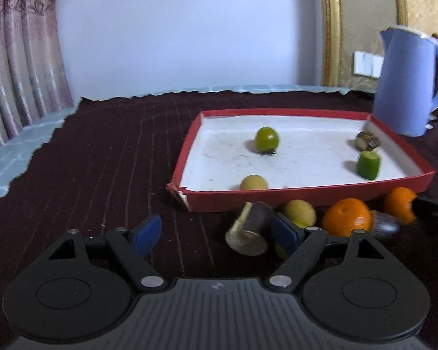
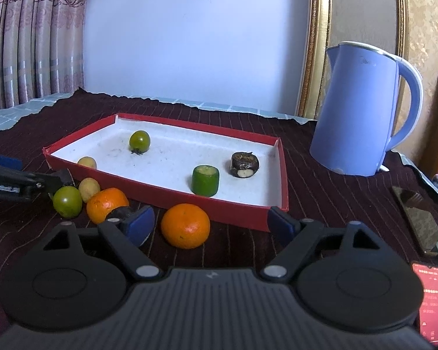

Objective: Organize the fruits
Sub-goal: 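Lower the right gripper onto the orange and close it, then grasp the dark cut cylinder piece with the left gripper while the right holds the orange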

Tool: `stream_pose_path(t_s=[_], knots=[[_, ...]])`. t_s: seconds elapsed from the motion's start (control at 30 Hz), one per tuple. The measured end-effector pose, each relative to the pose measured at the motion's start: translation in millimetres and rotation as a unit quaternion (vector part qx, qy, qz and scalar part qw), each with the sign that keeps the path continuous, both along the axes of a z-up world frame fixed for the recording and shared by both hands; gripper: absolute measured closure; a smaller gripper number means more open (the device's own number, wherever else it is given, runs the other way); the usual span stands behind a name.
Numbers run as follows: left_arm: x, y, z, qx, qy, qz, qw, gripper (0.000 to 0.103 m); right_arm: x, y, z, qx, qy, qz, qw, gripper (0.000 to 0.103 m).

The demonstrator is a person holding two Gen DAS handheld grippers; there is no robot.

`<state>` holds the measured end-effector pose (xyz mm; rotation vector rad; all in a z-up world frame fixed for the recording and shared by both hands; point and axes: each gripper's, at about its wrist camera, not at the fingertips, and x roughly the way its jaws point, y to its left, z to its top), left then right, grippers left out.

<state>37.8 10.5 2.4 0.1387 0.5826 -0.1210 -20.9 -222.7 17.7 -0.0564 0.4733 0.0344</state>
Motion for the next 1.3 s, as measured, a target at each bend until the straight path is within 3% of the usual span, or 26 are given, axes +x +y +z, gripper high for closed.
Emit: stream_pose_path(t_s=[0.17, 0.23, 0.37, 0.5, 0.57, 0.8, 0.93, 1.17, 1.3], knots=[[-2.1, 7.2, 1.6, 0.014, -0.012, 0.023, 0.9996, 0.013, 0.3, -2.1, 0.2, -0.001, 0.000, -0.002, 1.000, 0.020], [-4.0, 16.1, 4.1, 0.025, -0.028, 0.056, 0.9977, 0.008, 1.4, -3.4, -0.7, -0.001, 0.003, -0.003, 1.000, 0.020], [-1.7, 39.0, 8.7, 0.045, -0.045, 0.128, 0.9898, 0.009, 3.6, -4.4, -3.3, 0.002, 0.009, -0.003, 1.000, 0.020], [-3.1, 51.7, 11.3, 0.006, -0.029, 0.099, 0.9946, 0.009, 10.6, -1.1, -8.2, 0.004, 0.022, 0.003, 1.000, 0.021], [-5.7, 46.8, 10.9, 0.002, -0.026, 0.079, 0.9965, 0.009, 14.3, -0.3, -10.4, 0.004, 0.030, 0.005, 1.000, 0.029], [-16.9, 25.7, 2.3, 0.034, -0.036, 0.038, 0.9980, 0.009, 23.5, -0.9, -13.0, 0.037, 0.051, 0.027, 0.998, 0.040], [-23.3, 23.1, 2.0, 0.036, -0.042, 0.020, 0.9983, 0.009, 29.2, -1.1, -15.2, 0.074, 0.066, 0.055, 0.994, 0.065], [-41.5, 22.4, 10.2, 0.011, -0.067, -0.033, 0.9971, 0.009, 21.6, -3.7, -13.4, 0.077, 0.060, 0.036, 0.995, 0.065], [-49.6, 12.6, 9.6, 0.028, -0.090, -0.056, 0.9940, 0.009, 15.8, -16.6, -11.2, 0.075, 0.052, 0.015, 0.996, 0.065]])
